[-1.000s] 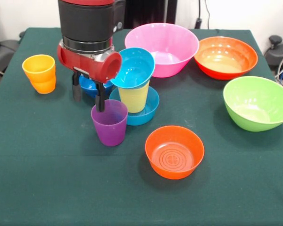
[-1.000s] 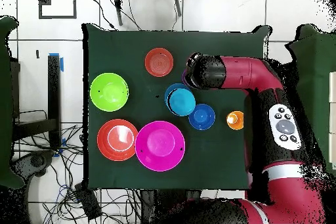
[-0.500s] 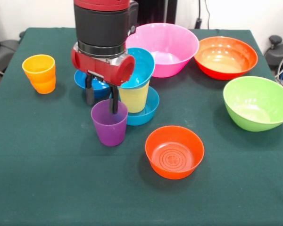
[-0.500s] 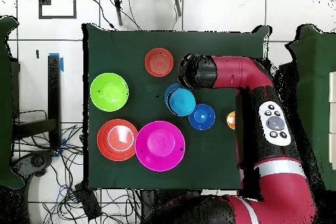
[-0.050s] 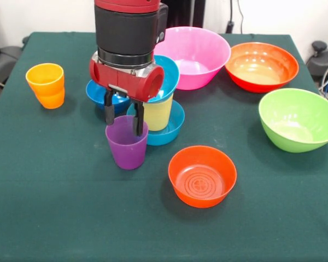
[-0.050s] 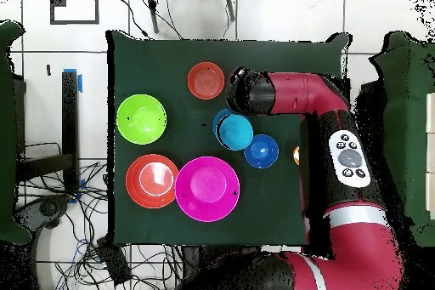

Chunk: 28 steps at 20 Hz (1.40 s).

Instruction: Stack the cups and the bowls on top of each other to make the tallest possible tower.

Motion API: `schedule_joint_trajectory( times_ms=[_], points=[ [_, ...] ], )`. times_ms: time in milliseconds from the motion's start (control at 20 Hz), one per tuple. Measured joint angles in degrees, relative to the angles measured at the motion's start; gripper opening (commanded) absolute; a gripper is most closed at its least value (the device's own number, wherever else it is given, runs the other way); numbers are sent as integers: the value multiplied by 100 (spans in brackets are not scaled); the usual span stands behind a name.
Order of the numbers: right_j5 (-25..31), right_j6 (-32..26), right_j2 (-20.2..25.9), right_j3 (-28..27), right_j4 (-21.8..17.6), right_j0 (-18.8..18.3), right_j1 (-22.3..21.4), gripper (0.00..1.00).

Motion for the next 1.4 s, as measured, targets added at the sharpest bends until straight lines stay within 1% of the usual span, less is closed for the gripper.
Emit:
schedule_joint_trajectory(
  times_ms=[500,1400],
  points=[
    [-318,0,-3,0,-16,-51,74,100],
    [-461,0,-78,0,-53,-37,167,100]
  ],
)
